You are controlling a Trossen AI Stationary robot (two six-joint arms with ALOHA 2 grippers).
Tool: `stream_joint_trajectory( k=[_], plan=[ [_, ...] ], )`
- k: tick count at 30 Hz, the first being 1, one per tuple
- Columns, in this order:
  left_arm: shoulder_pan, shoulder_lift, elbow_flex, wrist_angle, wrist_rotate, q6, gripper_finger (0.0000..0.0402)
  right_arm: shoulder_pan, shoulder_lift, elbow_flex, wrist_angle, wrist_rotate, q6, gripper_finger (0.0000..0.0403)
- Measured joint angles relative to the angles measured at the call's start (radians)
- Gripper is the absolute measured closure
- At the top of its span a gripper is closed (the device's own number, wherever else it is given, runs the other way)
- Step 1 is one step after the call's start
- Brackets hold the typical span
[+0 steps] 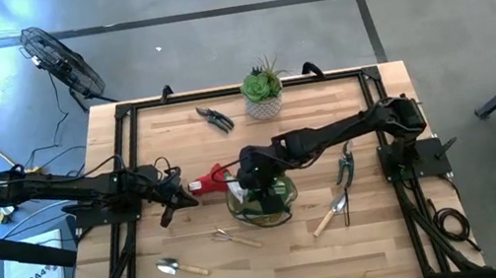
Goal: Pick & Place Garden tools in Gardening bag
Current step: Put the green spray bottle into the white gardening bag
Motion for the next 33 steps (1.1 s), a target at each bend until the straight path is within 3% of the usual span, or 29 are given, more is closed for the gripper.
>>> stream_joint_trajectory(
  k=[9, 20, 25, 33],
  plan=[
    [0.000, 0.000, 0.000, -0.001, -0.001, 0.016, 0.0400, 0.006, 0.000, 0.000, -0.003, 0.019, 0.031, 0.0219],
    [0.000, 0.000, 0.000, -0.008, 0.000, 0.017, 0.0400, 0.014, 0.000, 0.000, -0.003, 0.053, 0.041, 0.0216],
    [0.000, 0.000, 0.000, -0.008, 0.000, 0.017, 0.0400, 0.026, 0.000, 0.000, -0.030, 0.122, 0.023, 0.0216],
    [0.000, 0.000, 0.001, -0.008, 0.000, 0.017, 0.0400, 0.027, -0.001, 0.000, -0.048, 0.120, 0.042, 0.0216]
  ],
)
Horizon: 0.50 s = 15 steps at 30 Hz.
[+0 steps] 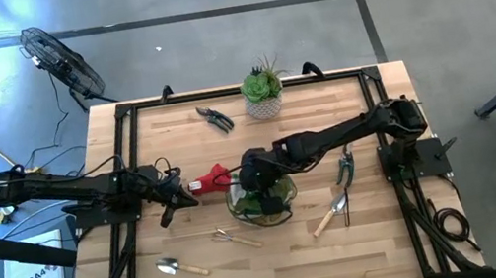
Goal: Pick & Place Garden tools in Gardening bag
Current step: Put the green spray bottle into the white gardening bag
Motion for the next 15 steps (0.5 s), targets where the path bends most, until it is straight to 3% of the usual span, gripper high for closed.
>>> stream_joint_trajectory(
  k=[7, 15],
  plan=[
    [0.000, 0.000, 0.000, 0.000, 0.000, 0.000, 0.0400, 0.000, 0.000, 0.000, -0.013, -0.018, 0.000, 0.0215],
    [0.000, 0.000, 0.000, 0.000, 0.000, 0.000, 0.0400, 0.005, -0.038, 0.000, -0.049, 0.055, 0.000, 0.0215]
  ],
)
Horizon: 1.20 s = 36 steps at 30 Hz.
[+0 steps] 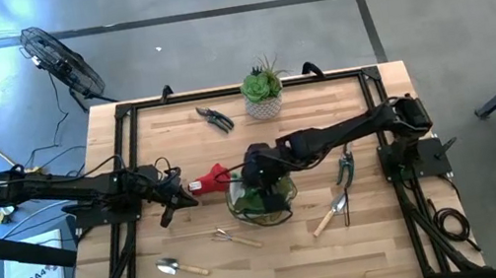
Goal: Pick & Place Garden tools in Gardening bag
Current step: Put the green spray bottle into the white gardening bag
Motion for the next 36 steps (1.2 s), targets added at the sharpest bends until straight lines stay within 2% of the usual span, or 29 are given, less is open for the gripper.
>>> stream_joint_trajectory(
  k=[4, 10, 17, 21, 28, 32, 36],
  plan=[
    [0.000, 0.000, 0.000, -0.006, 0.000, 0.000, 0.0400, 0.011, -0.013, 0.000, -0.033, 0.028, -0.023, 0.0215],
    [0.000, 0.000, 0.000, -0.006, -0.001, 0.000, 0.0400, 0.012, -0.058, 0.000, -0.027, 0.179, -0.074, 0.0215],
    [0.000, 0.000, 0.000, -0.007, -0.004, 0.000, 0.0400, -0.007, -0.138, 0.002, 0.006, 0.238, -0.114, 0.0215],
    [0.000, 0.000, 0.000, -0.007, -0.006, 0.000, 0.0400, -0.054, -0.138, 0.002, 0.012, 0.219, -0.135, 0.0215],
    [0.000, 0.000, 0.000, -0.007, -0.009, 0.011, 0.0400, -0.123, -0.101, 0.002, 0.021, 0.100, -0.132, 0.0215],
    [0.000, 0.000, 0.000, -0.007, -0.009, 0.011, 0.0400, -0.135, -0.074, 0.002, 0.009, 0.024, -0.123, 0.0215],
    [0.000, 0.000, 0.000, -0.009, -0.013, 0.011, 0.0400, -0.118, -0.028, 0.000, 0.008, 0.001, -0.132, 0.0215]
  ],
)
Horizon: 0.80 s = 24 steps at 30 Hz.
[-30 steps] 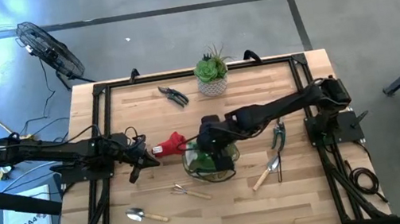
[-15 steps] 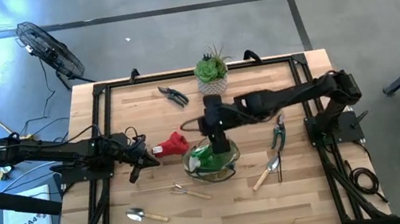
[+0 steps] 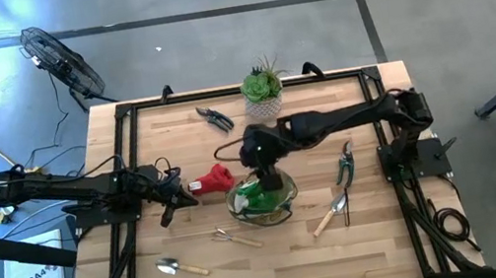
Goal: Pick & Place Garden tools in Gardening bag
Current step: Put the green spray bottle into the white gardening bag
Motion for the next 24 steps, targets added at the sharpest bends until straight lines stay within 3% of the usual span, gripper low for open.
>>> stream_joint_trajectory(
  k=[6, 24],
  plan=[
    [0.000, 0.000, 0.000, 0.001, -0.013, 0.023, 0.0400, 0.031, 0.025, 0.000, 0.026, 0.052, -0.026, 0.0215],
    [0.000, 0.000, 0.000, 0.000, -0.015, 0.041, 0.0400, 0.145, 0.024, 0.000, 0.046, 0.055, -0.015, 0.0215]
  ],
)
